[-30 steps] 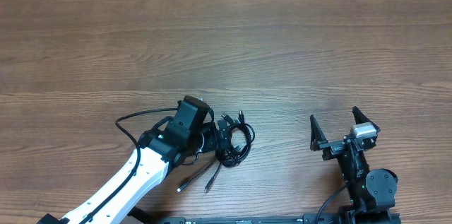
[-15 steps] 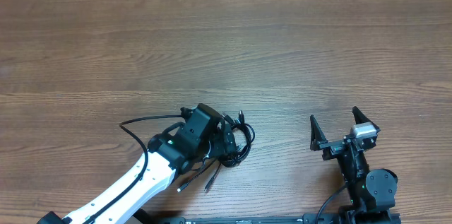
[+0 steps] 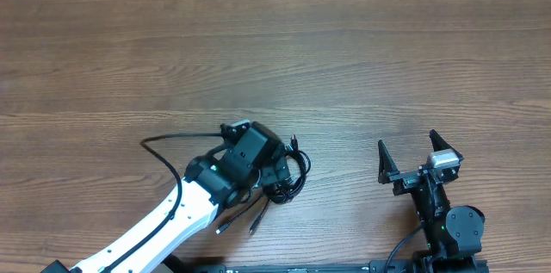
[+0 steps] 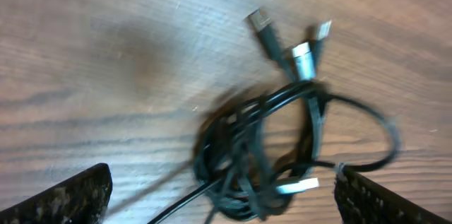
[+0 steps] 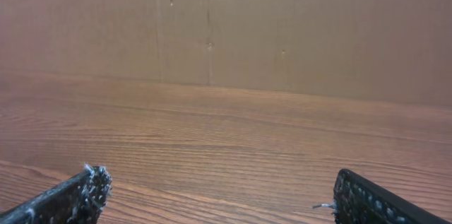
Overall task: Untangle cables
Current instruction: 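Close the left gripper on the cable bundle and lift it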
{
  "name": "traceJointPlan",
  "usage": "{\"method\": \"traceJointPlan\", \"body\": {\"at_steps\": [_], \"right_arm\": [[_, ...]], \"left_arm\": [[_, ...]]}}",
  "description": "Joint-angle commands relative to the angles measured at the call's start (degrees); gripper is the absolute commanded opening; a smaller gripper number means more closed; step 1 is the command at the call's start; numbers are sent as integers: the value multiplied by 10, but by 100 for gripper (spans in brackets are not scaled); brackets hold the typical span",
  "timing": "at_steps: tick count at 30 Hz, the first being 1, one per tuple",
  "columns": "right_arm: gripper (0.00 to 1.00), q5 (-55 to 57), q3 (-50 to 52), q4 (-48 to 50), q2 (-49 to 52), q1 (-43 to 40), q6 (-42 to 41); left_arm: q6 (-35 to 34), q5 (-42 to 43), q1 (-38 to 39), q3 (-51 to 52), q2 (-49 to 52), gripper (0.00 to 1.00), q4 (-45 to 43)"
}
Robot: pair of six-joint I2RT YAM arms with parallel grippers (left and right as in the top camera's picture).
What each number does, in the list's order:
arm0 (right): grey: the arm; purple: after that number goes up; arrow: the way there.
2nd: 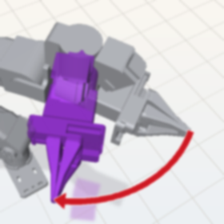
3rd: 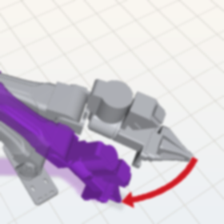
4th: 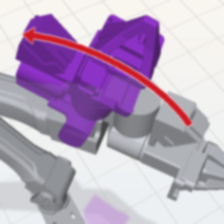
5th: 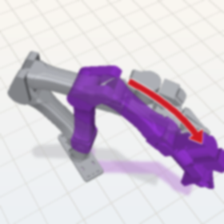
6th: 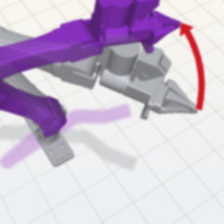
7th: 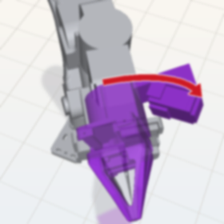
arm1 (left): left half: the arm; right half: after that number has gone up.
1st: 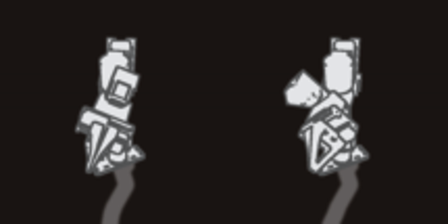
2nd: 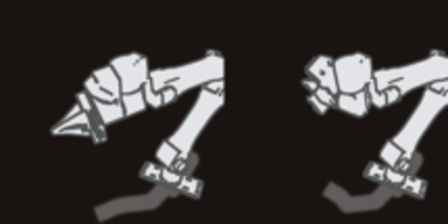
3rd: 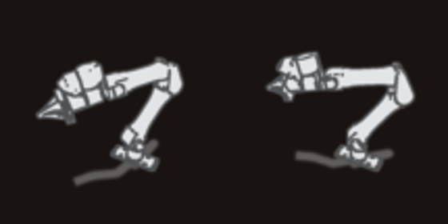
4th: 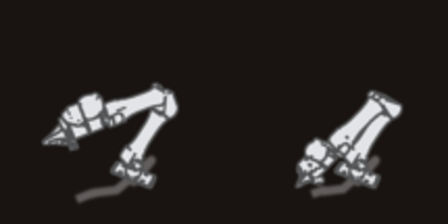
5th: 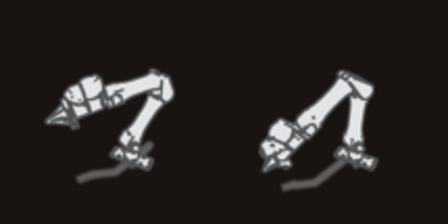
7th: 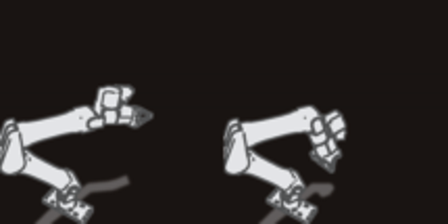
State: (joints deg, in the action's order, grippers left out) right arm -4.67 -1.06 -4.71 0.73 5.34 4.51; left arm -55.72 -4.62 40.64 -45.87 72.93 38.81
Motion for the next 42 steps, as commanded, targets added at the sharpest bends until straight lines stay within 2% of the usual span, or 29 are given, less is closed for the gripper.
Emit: {"method": "traceJointPlan", "body": {"at_steps": [1,8,12,19,25,28,34,42], "right_arm": [[100,-3,6,3,-5,1,1],[100,-3,6,3,-5,1,1],[100,-4,6,3,-5,1,1],[100,-3,6,3,-5,1,1],[100,-3,6,3,-5,1,1],[100,-3,6,3,-5,1,1],[100,-3,6,3,-5,1,1],[100,-3,6,3,-5,1,1]], "left_arm": [[15,-29,15,-42,26,100,11],[30,-56,35,-123,81,100,68],[-22,-92,56,-164,117,100,134],[-93,-88,82,-164,162,96,143],[-114,-88,97,-164,203,95,140],[-116,-88,97,-164,214,86,138],[-116,-87,97,-164,223,57,132],[-131,-81,97,-162,223,47,129]]}}
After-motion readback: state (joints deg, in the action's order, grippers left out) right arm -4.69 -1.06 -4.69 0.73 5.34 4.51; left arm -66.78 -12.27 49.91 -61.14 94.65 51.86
